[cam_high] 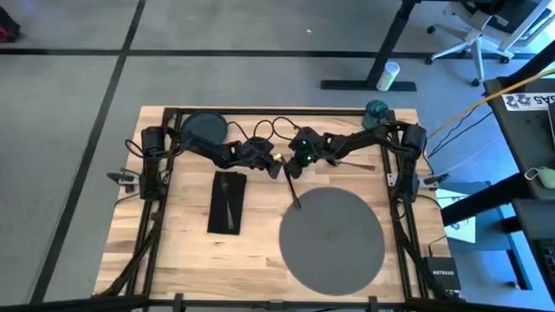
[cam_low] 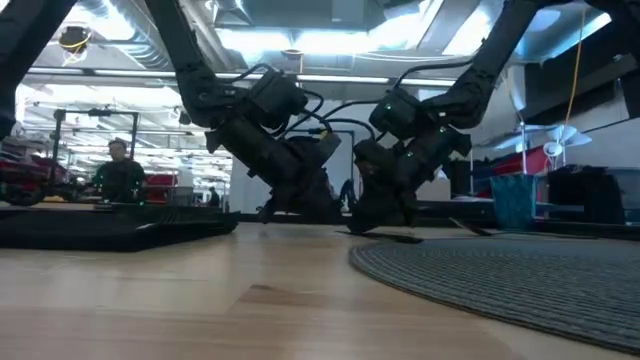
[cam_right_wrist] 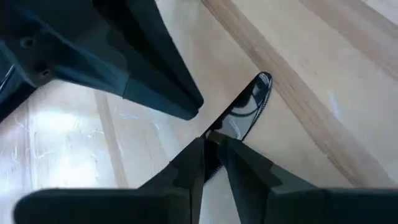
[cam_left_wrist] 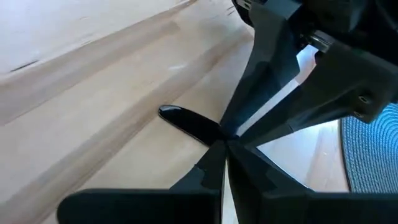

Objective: Set table place
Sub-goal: Put the black knife on the gray table mat

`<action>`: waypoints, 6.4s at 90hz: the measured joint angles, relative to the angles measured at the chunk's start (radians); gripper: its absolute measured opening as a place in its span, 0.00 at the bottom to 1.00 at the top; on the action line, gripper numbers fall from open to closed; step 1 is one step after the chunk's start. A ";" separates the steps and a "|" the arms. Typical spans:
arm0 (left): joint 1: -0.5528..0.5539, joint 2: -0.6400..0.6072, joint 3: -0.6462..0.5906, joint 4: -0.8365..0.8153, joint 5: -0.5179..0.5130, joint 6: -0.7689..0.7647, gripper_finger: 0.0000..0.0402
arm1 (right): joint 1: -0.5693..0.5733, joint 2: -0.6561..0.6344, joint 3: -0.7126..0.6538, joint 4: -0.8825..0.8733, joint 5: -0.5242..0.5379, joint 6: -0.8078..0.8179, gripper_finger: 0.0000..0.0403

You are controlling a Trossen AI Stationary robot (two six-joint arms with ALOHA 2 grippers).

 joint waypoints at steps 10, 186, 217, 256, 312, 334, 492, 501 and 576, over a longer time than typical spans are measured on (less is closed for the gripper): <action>0.009 0.000 0.001 -0.001 -0.002 0.010 0.00 | 0.000 -0.004 0.000 -0.002 0.002 -0.002 0.14; 0.033 0.081 0.121 -0.157 0.056 0.076 0.00 | -0.001 -0.009 0.003 -0.087 0.014 -0.058 0.14; 0.033 0.083 0.116 -0.146 0.063 0.089 0.00 | -0.010 0.036 0.002 -0.030 -0.068 -0.058 0.14; 0.029 0.083 0.092 -0.104 0.064 0.098 0.00 | -0.021 0.066 0.001 0.042 -0.157 -0.117 0.12; -0.011 0.068 0.098 -0.239 0.131 0.103 0.00 | -0.038 0.066 0.005 -0.041 -0.190 -0.297 0.02; -0.076 0.066 0.097 -0.315 0.141 0.103 0.00 | -0.038 0.066 0.003 -0.040 -0.197 -0.347 0.02; -0.088 0.137 0.096 -0.159 0.083 0.062 0.00 | -0.045 0.065 0.006 -0.065 -0.260 -0.194 0.26; -0.087 0.137 0.096 -0.159 0.084 0.061 0.00 | -0.045 0.065 0.007 -0.075 -0.243 -0.183 0.26; -0.078 0.137 0.098 -0.156 0.087 0.061 0.00 | -0.015 0.103 0.002 0.104 -0.358 -0.154 0.26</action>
